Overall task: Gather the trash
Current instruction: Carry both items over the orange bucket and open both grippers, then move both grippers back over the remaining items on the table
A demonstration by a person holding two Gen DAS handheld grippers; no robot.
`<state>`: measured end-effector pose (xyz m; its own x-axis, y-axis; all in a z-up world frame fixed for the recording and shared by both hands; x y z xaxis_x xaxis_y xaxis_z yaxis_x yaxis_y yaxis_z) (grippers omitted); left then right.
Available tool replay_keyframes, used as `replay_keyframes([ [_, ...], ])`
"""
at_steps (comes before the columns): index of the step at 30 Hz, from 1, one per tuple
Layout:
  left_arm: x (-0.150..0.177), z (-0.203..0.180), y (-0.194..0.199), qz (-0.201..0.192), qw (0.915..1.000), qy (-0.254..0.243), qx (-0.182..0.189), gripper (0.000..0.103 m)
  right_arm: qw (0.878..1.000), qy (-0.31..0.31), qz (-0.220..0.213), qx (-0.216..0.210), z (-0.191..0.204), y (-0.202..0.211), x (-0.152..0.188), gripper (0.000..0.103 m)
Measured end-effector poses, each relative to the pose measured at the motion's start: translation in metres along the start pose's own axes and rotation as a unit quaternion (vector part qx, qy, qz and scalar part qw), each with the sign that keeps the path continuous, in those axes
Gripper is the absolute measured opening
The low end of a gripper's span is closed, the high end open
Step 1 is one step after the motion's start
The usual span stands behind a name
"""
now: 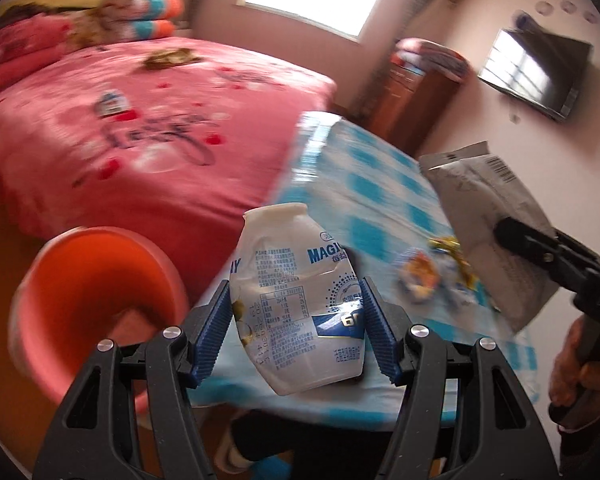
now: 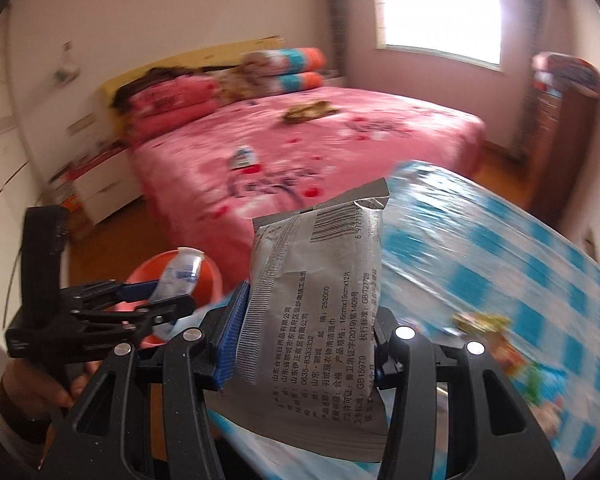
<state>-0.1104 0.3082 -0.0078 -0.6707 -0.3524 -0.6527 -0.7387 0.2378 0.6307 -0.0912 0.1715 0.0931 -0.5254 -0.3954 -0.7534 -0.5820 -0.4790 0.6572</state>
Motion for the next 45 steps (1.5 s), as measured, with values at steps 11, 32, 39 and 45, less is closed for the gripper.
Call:
replay_keyframes([
  [11,0.009,0.137,0.029,-0.019,0.9894,0.100,-0.104,0.064,0.989,0.089,0.040,-0.107,0.140,-0.076,-0.024,0.051],
  [32,0.022,0.193,0.042,-0.023,0.9733,0.116,-0.197,0.081,0.995,0.043,0.016,-0.085,0.133,-0.080,-0.031,0.093],
  [39,0.011,0.159,0.040,-0.032,0.9793,0.088,-0.180,0.087,0.998,0.038,-0.012,-0.051,0.102,-0.055,-0.019,0.094],
  [45,0.001,0.118,0.033,-0.032,0.9859,0.057,-0.154,0.087,0.999,0.008,-0.021,-0.039,0.075,-0.041,-0.007,0.094],
])
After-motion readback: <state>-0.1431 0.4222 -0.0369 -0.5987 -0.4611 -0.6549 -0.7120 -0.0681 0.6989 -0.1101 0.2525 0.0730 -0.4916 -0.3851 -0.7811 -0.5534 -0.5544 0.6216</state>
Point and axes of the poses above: each gripper's, at about its wrist camera, not at the fingertips, and y roughly against the way its jaws point, z to its left, x to its underside, the point moved 10 cm from there along -y, roughly the way its jaws point, and after that the axes turned 7 degrees about x, right-handed, at the moved point
